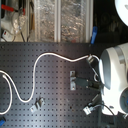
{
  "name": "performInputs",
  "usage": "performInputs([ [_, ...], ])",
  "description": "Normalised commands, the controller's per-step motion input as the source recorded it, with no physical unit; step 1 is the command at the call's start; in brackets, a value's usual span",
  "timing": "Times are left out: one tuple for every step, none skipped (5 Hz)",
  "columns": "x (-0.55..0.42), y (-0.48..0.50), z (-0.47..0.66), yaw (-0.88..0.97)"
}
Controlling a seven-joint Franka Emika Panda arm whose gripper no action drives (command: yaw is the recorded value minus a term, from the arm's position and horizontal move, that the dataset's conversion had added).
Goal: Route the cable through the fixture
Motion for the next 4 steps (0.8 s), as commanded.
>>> performInputs([
  [0.099,0.041,0.24,0.13],
  [0.082,-0.003,0.28,0.15],
  [0.002,0.003,0.20,0.11],
  [-0.050,-0.065,0.13,0.00],
])
